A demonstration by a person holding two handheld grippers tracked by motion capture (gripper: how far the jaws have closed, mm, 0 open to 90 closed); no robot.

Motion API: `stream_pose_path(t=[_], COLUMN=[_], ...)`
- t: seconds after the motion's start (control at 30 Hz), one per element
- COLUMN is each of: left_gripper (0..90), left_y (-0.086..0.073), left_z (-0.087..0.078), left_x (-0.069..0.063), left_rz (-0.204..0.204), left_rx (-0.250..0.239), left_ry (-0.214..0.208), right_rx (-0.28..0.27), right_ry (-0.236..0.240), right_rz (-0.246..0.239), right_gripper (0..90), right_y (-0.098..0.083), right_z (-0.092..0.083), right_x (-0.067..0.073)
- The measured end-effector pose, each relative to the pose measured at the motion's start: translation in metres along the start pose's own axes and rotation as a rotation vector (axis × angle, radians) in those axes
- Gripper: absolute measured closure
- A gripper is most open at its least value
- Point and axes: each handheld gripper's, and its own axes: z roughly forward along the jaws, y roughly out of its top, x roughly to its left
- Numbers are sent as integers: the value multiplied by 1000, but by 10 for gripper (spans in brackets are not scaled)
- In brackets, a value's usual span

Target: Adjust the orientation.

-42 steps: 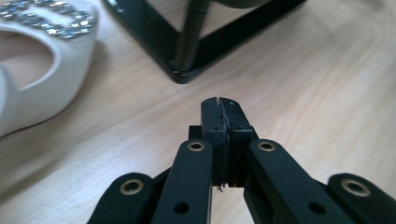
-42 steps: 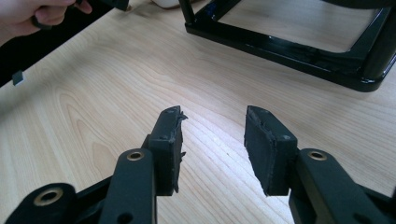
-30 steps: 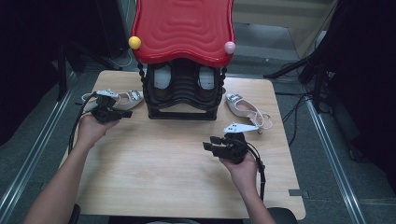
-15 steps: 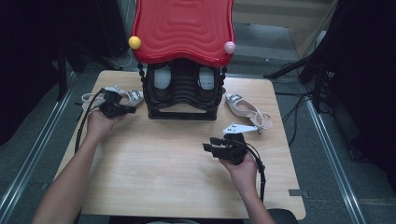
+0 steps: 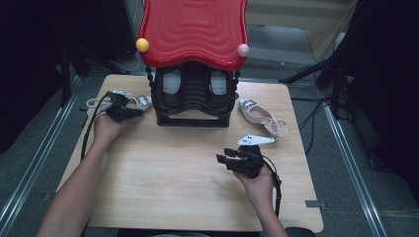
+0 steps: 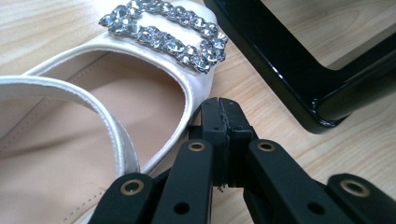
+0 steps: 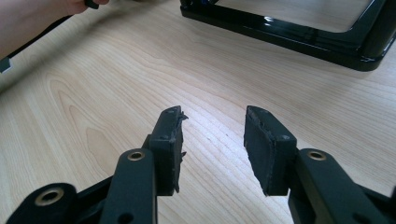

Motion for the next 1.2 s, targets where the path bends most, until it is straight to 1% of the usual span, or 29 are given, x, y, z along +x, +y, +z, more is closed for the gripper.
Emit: stream_pose_path(t=[0.03, 0.1, 0.2, 0.27, 0.33, 0.4, 0.43, 0.57, 0.63, 0.7, 0.73, 0.8, 0.9, 1.0, 1.03, 1.07, 1.13, 1.17, 1.2], left_gripper=[900, 900, 900, 900, 900, 900, 900, 900, 900, 894, 890, 886, 885, 885, 885, 885, 883, 881, 881], left_y=[1, 3, 7, 8, 9, 10, 11, 12, 12, 12, 13, 12, 10, 7, 5, 4, 0, -2, -4], left_z=[1, 3, 5, 8, 9, 10, 11, 10, 8, 4, 1, -4, -12, -20, -22, -25, -30, -33, -36], left_x=[0, 1, 1, 1, 1, 1, 2, 1, 0, -2, -3, -6, -12, -17, -18, -18, -19, -19, -19], left_rz=[-4, -15, -32, -39, -52, -71, -72, -74, -72, -83, -80, -60, -52, -38, -37, -37, -47, -52, -48], left_rx=[-7, 0, 3, -7, -16, -21, -18, -15, -10, -14, -11, -2, 4, 0, -5, 0, -11, -13, -17], left_ry=[2, -2, 3, 21, 30, 36, 37, 7, -8, -28, -37, -47, -67, -71, -71, -78, -84, -85, -80], right_rx=[-2, 1, 0, 4, 6, -12, -10, -7, -11, -12, -10, -7, -14, -12, -12, -16, -18, -22, -23], right_ry=[0, -4, -7, -13, -17, -17, -20, -19, -21, -21, -20, -22, -21, -19, -17, -15, -11, -9, -6], right_rz=[3, 6, 10, 11, 10, 10, 17, 25, 24, 22, 21, 21, 17, 14, 15, 14, 13, 14, 15], right_gripper=[580, 580, 580, 580, 580, 580, 580, 580, 580, 580, 580, 580, 579, 579, 579, 579, 579, 580, 579], right_y=[0, -1, -3, -3, -4, -6, -7, -8, -8, -7, -7, -7, -6, -4, -3, -2, 0, 0, 1], right_z=[-1, -2, -3, -4, -5, -6, -6, -8, -8, -8, -7, -7, -7, -6, -6, -5, -4, -3, -2], right_x=[0, 0, 1, 2, 2, 2, 1, 0, 0, 0, -1, -1, -3, -4, -5, -6, -7, -8, -9])
